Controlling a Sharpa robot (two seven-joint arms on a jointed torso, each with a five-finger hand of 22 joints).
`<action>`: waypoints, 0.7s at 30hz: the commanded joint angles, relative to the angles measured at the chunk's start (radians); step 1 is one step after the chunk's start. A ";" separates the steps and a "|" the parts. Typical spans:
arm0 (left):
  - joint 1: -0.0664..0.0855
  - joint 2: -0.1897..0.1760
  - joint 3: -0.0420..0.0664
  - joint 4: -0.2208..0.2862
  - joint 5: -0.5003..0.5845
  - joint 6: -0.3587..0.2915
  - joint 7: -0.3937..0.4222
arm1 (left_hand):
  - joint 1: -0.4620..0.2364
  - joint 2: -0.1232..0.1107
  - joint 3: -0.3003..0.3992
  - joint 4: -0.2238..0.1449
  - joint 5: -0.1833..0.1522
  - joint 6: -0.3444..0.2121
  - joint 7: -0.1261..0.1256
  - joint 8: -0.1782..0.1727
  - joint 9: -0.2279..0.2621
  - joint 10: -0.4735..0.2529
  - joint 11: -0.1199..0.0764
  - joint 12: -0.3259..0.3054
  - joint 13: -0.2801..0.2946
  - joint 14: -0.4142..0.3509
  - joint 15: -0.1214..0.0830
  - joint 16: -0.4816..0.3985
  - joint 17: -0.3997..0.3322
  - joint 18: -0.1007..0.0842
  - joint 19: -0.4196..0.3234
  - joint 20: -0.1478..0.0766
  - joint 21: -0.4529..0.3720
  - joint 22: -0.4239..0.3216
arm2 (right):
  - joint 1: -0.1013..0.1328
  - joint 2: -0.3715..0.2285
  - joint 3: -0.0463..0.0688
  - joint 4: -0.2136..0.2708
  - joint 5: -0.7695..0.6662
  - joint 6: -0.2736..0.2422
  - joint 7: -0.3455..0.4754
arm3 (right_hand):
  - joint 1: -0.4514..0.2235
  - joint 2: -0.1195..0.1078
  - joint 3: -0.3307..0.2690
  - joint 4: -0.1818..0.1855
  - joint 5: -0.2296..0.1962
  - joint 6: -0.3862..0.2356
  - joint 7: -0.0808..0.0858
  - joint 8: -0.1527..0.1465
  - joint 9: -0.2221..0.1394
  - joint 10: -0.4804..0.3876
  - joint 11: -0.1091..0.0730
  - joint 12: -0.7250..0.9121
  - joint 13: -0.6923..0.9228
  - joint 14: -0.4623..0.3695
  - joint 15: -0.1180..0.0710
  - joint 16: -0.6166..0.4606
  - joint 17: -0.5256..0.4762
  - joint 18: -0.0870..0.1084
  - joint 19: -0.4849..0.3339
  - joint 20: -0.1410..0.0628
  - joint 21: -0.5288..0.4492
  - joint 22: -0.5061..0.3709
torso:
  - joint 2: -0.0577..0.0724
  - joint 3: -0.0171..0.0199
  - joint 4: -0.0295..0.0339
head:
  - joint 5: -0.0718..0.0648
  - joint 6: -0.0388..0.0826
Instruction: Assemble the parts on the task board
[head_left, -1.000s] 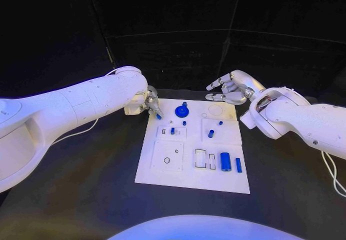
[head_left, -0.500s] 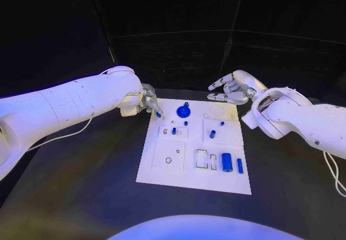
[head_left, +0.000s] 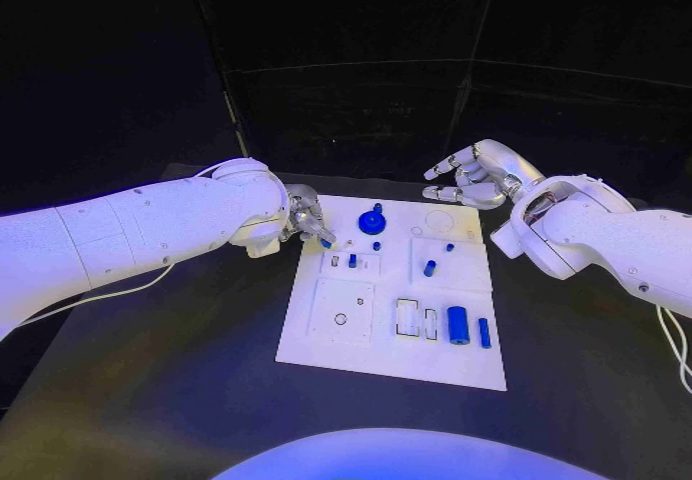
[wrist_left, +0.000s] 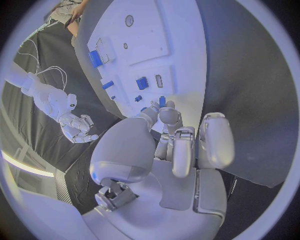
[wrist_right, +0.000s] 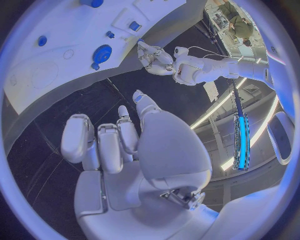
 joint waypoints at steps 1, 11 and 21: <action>-0.006 -0.007 0.000 0.022 -0.036 -0.089 0.002 | -0.010 0.001 0.087 -0.083 0.003 0.001 -0.008 0.004 0.050 0.008 -0.001 0.004 0.001 0.106 -0.006 0.003 0.263 0.005 0.004 -0.002 0.001 0.001 | 0.002 -0.001 0.001 0.001 0.002 0.008 0.004 | 0.001 0.002 -0.004 0.001 0.003 -0.001 0.003 0.001 -0.001 -0.005 -0.001 -0.001 0.001 0.051 -0.005 -0.002 0.018 0.006 -0.004 0.002 -0.004 0.000 | 0.000 0.0008 -0.0018 | 0.002 0.001; -0.026 -0.021 0.000 0.076 -0.068 -0.108 -0.010 | -0.022 -0.008 0.107 -0.087 0.003 0.003 -0.010 0.011 0.054 0.008 -0.002 -0.005 -0.012 0.106 -0.008 0.003 0.263 0.005 0.006 -0.004 0.003 0.003 | 0.002 -0.003 0.001 0.001 0.002 0.012 0.002 | 0.001 0.002 -0.005 0.002 0.003 0.000 0.002 0.002 -0.001 -0.006 -0.001 -0.002 0.001 0.051 -0.005 -0.003 0.018 0.006 -0.004 0.002 -0.004 0.000 | 0.001 0.0014 -0.0036 | 0.000 -0.005; -0.037 -0.024 -0.001 0.085 -0.085 -0.086 -0.028 | -0.028 -0.010 0.113 -0.087 0.003 0.003 -0.011 0.013 0.056 0.007 -0.003 -0.009 -0.018 0.106 -0.008 0.003 0.263 0.005 0.006 -0.005 0.002 0.003 | 0.002 -0.004 0.001 0.003 0.002 0.013 0.000 | 0.000 0.003 -0.005 0.003 0.004 0.000 0.002 0.002 -0.001 -0.005 -0.001 -0.001 0.001 0.051 -0.005 -0.003 0.017 0.006 -0.004 0.002 -0.004 -0.001 | 0.001 0.0009 -0.0035 | -0.002 -0.008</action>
